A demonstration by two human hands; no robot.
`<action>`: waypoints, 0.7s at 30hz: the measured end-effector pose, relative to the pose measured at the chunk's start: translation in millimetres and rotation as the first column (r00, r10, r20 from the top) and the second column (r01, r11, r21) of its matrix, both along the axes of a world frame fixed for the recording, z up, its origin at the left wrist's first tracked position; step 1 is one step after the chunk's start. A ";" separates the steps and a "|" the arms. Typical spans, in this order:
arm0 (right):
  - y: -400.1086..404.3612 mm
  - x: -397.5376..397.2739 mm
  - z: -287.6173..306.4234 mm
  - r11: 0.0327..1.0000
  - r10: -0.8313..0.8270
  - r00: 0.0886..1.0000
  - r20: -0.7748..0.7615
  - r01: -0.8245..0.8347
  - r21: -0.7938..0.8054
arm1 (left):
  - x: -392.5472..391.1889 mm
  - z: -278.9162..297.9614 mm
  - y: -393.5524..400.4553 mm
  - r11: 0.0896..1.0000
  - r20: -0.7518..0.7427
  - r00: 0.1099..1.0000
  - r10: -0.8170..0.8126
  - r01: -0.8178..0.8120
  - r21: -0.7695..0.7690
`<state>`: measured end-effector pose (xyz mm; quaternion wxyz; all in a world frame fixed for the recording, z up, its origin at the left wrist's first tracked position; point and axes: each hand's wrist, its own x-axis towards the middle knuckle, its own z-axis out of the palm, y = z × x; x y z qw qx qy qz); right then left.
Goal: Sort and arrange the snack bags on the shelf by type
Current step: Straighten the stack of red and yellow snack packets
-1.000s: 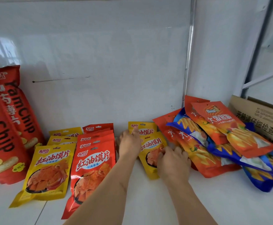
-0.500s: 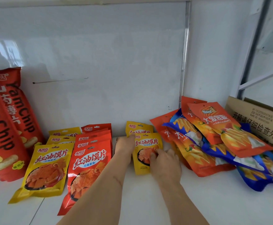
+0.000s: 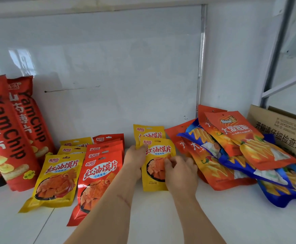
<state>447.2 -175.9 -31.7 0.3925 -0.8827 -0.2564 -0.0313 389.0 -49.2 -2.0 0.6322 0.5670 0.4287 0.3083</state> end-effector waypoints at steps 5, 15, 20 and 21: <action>-0.7 5.6 4.6 0.970 0.060 0.957 -0.282 0.010 0.243 | -11.6 7.5 -2.9 1.000 0.074 0.997 -0.004 0.002 0.029; -6.2 12.2 13.6 0.798 0.464 0.684 -0.563 -0.046 0.601 | -32.0 25.5 -15.1 0.989 0.096 0.990 -0.099 0.087 0.120; -3.7 1.9 18.7 0.775 0.477 0.676 -0.562 -0.023 0.631 | -49.7 38.2 -13.2 0.950 -0.016 0.998 -0.053 0.055 0.309; -3.3 -1.4 21.0 0.773 0.480 0.679 -0.555 -0.028 0.634 | -54.6 40.8 -11.8 0.924 -0.062 0.998 -0.014 0.036 0.381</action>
